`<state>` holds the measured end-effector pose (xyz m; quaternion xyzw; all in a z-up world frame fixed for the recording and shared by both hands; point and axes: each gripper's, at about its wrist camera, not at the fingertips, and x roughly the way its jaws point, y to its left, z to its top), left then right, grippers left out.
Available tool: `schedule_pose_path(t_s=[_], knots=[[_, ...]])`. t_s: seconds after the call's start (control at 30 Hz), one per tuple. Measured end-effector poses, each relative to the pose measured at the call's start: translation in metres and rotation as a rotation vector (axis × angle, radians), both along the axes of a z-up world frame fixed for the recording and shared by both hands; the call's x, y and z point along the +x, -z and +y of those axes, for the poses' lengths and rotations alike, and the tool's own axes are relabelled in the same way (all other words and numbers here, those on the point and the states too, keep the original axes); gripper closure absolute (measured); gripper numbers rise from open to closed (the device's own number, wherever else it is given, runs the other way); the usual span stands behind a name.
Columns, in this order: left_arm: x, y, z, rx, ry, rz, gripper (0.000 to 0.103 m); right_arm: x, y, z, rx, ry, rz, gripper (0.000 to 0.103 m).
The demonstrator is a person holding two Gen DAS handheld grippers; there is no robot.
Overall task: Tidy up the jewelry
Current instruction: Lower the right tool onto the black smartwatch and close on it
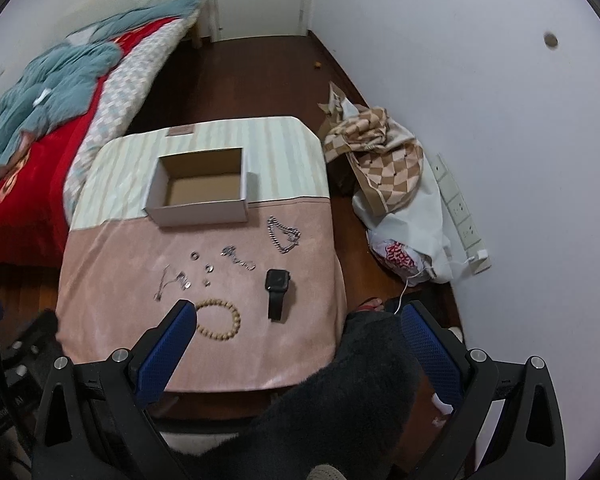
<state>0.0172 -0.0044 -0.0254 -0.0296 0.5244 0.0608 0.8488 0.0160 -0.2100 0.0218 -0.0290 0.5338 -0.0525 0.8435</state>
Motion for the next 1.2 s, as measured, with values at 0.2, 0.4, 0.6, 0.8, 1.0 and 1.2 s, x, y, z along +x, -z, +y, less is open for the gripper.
schedule_pose_path(t_s=[0.2,0.4,0.6,0.8,1.0,1.2], knots=[[0.037,0.046,0.011,0.066,-0.047,0.032,0.0,0.038,0.061,-0.021,0.034,0.067,0.056,0.0],[0.05,0.109,0.027,0.102,-0.079,0.129,0.0,0.062,0.142,-0.032,0.067,0.095,0.153,0.0],[0.05,0.159,0.029,0.126,-0.067,0.211,0.0,0.075,0.21,-0.032,0.108,0.087,0.225,0.014],[0.059,0.186,0.016,0.133,-0.025,0.25,0.0,0.084,0.248,-0.027,0.141,0.071,0.261,0.033],[0.069,0.203,0.0,0.101,0.024,0.268,0.0,0.086,0.265,-0.023,0.175,0.035,0.279,0.083],[0.073,0.217,-0.022,-0.001,0.121,0.308,0.001,0.081,0.251,-0.029,0.191,0.021,0.229,0.084]])
